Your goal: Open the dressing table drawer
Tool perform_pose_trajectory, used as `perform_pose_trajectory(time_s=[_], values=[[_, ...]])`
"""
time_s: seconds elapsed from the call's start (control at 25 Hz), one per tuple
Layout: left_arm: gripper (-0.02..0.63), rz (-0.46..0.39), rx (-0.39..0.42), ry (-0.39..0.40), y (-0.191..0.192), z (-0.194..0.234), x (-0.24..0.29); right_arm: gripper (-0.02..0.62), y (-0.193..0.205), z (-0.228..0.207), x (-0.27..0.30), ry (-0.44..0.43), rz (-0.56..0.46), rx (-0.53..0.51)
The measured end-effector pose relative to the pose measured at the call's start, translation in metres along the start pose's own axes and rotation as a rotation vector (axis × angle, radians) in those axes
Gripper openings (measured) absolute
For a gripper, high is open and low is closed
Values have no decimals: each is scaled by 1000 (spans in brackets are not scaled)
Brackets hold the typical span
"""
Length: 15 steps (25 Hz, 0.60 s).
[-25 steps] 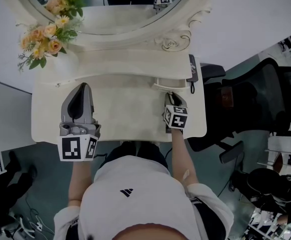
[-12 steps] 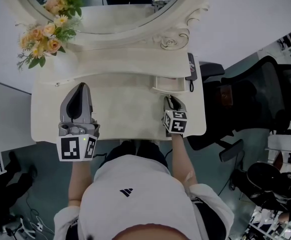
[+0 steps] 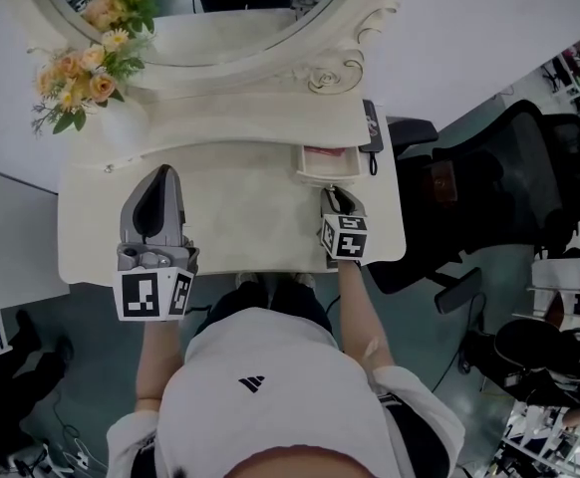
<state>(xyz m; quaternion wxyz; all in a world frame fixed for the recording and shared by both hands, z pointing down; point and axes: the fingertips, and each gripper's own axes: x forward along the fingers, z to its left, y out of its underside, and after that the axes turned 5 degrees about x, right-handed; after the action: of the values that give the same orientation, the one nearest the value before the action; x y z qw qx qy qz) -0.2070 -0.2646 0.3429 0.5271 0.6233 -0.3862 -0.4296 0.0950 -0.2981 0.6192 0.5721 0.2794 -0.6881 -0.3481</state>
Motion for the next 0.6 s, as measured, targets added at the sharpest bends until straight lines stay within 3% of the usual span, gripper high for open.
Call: perform_pose_trajectory(time_s=[0.4,0.6], values=[[9,-8,1,-14,-2,4,-12,133,-10,8,-16,16,-49,1],[9,-18,-4,-26,-5,1,-13,62,-30,12,-38,15,-132,-15]])
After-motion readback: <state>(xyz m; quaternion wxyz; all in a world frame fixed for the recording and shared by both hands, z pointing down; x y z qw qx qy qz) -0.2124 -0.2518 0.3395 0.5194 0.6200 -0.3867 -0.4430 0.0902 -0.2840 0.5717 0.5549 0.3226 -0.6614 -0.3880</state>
